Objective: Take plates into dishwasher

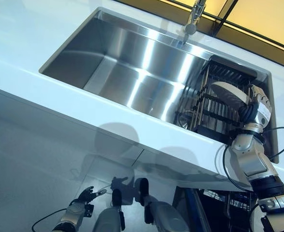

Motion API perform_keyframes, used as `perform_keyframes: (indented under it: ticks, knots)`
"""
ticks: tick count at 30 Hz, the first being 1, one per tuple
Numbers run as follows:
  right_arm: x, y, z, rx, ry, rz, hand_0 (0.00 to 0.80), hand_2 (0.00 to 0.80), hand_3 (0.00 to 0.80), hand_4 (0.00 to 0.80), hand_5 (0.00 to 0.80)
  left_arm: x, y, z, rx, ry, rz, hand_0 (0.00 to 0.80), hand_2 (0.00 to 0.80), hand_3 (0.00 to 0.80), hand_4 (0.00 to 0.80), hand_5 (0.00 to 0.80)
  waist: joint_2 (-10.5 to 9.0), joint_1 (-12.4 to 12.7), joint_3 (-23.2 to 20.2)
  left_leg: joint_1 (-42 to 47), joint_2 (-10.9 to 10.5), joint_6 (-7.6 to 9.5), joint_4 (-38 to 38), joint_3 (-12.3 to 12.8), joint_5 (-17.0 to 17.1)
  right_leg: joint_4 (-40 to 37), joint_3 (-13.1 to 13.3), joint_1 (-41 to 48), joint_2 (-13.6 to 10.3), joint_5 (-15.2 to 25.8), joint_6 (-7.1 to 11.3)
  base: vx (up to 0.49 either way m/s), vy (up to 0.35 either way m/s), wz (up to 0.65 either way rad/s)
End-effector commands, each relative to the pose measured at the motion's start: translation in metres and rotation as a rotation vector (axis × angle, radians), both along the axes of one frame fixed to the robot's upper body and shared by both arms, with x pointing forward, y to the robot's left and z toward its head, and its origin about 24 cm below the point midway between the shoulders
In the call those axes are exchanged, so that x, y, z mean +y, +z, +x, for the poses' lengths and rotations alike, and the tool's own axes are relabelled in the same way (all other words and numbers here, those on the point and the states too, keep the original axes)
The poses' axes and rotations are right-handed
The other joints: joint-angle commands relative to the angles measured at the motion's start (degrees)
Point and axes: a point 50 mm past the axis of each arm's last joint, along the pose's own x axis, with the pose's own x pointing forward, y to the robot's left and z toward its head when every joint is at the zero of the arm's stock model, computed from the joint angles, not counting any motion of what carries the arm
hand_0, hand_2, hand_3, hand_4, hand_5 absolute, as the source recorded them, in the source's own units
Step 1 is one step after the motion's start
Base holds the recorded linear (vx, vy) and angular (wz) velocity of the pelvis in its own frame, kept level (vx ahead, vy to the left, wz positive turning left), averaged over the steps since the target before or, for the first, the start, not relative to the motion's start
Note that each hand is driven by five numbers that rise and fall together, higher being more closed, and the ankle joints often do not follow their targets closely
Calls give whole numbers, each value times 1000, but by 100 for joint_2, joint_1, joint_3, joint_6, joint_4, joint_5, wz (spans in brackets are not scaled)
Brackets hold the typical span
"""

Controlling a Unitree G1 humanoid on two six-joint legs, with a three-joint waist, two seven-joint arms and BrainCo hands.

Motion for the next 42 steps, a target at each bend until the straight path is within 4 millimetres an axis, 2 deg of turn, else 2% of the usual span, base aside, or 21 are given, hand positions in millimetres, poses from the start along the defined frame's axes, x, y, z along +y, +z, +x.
perform_keyframes:
  ticks: [1, 6, 7, 8, 12, 28, 29, 30, 42]
  knots:
    - [-10, 53, -4, -194, -13, -125, 800, 800, 800, 800, 800, -1, 2, 4, -24, -23, 7, 0, 0, 0, 0, 0, 232, 26, -367, 64, -272, 488, -483, -222, -563, 499, -58, 238, 146, -1339, 0, 0, 0, 0]
    - [-10, 48, -4, -157, -9, -131, 800, 800, 800, 800, 800, 0, 3, 4, -24, -24, 6, 0, 0, 0, 0, 0, 230, 34, -367, 56, -276, 492, -471, -238, -571, 511, -67, 233, 142, -1348, 5, -1, 2, -3]
    - [-11, 46, -3, -132, -9, -117, 292, 292, 292, 292, 292, 0, 3, 5, -24, -24, 7, 0, 0, 0, 0, 0, 227, 36, -374, 48, -279, 492, -470, -243, -566, 512, -67, 229, 143, -1345, 6, 0, 0, 4]
    - [-11, 43, -2, -107, -8, -114, 0, 0, 0, 0, 0, 0, 3, 5, -23, -23, 7, 0, 0, 0, 0, 0, 222, 38, -372, 44, -279, 491, -459, -245, -569, 522, -73, 227, 142, -1350, 6, 2, -3, 6]
    - [-7, 35, 3, -36, 41, -95, 0, 0, 0, 0, 0, 2, 4, 6, -25, -23, 12, 0, 0, 0, 0, 0, 198, 48, -357, 34, -268, 486, -463, -237, -570, 525, -81, 222, 142, -1348, 7, 3, -6, 4]
    - [-1, 35, 8, 8, 83, -91, 0, 0, 0, 0, 0, 4, 6, 8, -37, -27, 17, 0, 0, 0, 0, 0, 158, 35, -263, 14, -263, 481, -492, -238, -550, 564, -74, 172, 159, -1348, 3, -1, 2, -1]
    - [-2, 35, 7, 7, 79, -97, 270, 270, 270, 270, 270, 3, 5, 7, -37, -26, 15, 0, 0, 0, 0, 0, 160, 30, -254, 15, -264, 487, -483, -228, -554, 580, -67, 165, 159, -1350, 4, 0, 0, 0]
    - [-2, 35, 7, 5, 76, -101, 800, 800, 800, 800, 800, 4, 5, 7, -37, -26, 16, 0, 0, 0, 0, 0, 158, 29, -253, 17, -263, 488, -483, -220, -555, 581, -67, 165, 158, -1347, 6, 0, 0, 0]
    - [-3, 45, 5, -58, 69, -129, 800, 800, 800, 800, 800, 4, 6, 9, -43, -19, 10, 0, 0, 0, 0, 0, 168, 32, -210, -9, -277, 502, -522, -248, -536, 623, -38, 99, 152, -1342, 32, 2, 10, -2]
